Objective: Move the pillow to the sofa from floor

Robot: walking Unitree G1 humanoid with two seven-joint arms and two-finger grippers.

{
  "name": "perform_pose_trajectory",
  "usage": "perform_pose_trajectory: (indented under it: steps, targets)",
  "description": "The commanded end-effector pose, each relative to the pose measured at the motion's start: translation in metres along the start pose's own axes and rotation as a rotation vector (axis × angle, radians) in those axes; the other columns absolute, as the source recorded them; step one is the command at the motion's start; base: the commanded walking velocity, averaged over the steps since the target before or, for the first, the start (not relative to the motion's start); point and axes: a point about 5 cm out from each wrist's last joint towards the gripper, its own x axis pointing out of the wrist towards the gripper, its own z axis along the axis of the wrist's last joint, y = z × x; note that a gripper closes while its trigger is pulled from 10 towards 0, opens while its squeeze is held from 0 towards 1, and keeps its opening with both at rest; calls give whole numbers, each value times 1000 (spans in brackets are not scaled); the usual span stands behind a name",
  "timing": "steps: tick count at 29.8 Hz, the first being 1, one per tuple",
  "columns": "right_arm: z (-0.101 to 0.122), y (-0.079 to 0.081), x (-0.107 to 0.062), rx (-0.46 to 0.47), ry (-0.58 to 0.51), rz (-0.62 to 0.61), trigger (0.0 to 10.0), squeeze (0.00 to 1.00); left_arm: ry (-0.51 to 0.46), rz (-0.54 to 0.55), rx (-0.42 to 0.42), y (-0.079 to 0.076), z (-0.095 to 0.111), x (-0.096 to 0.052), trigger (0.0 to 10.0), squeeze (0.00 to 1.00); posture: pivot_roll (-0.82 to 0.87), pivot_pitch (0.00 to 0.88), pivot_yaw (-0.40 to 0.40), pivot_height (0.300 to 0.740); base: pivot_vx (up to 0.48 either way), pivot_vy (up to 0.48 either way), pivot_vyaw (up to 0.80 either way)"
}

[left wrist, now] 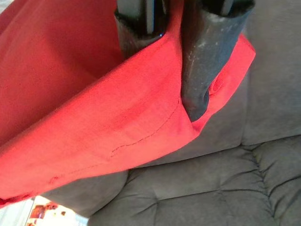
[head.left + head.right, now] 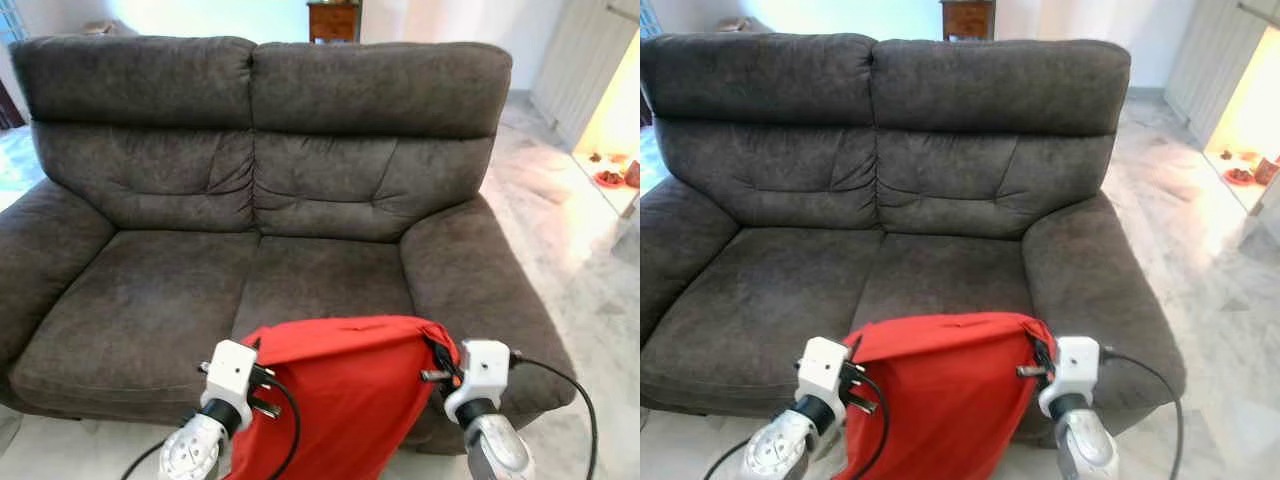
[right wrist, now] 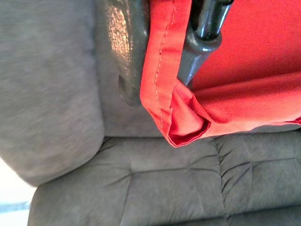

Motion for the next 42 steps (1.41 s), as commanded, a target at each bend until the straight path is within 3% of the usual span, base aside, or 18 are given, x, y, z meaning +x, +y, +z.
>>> perform_pose_trajectory:
  steps: [1, 5, 8, 17, 22, 28, 35, 42]
  targets:
    - [24, -17, 5, 9, -115, -99, 10000, 0, -99, 92, 32, 25, 20, -4, 10000, 0, 29, 54, 17, 740, 0, 0, 0]
    - [32, -11, 6, -13, -155, -73, 10000, 0, -132, 65, 68, 24, 29, -3, 10000, 0, 29, 58, 21, 740, 0, 0, 0]
    - [45, -8, 4, -17, -229, -89, 10000, 0, -197, 30, 141, 21, 49, -1, 10000, 0, 26, 53, 26, 740, 0, 0, 0]
    - [72, -11, -4, -36, -329, -144, 10000, 0, -337, -16, 214, 18, 97, 12, 10000, 0, 31, 55, 26, 740, 0, 0, 0]
    - [84, -14, -6, -39, -362, -169, 10000, 0, -324, -26, 215, 16, 96, 10, 10000, 0, 25, 60, 30, 740, 0, 0, 0]
    - [78, -11, -6, -57, -325, -148, 10000, 0, -260, -32, 218, 14, 80, 4, 10000, 0, 29, 61, 26, 740, 0, 0, 0]
    - [77, -7, -6, -65, -314, -124, 10000, 0, -251, -18, 217, 14, 79, 4, 10000, 0, 27, 60, 23, 740, 0, -392, 0]
    - [76, -6, -5, -64, -301, -109, 10000, 0, -256, -15, 206, 14, 80, 5, 10000, 0, 24, 56, 22, 740, 0, 0, 0]
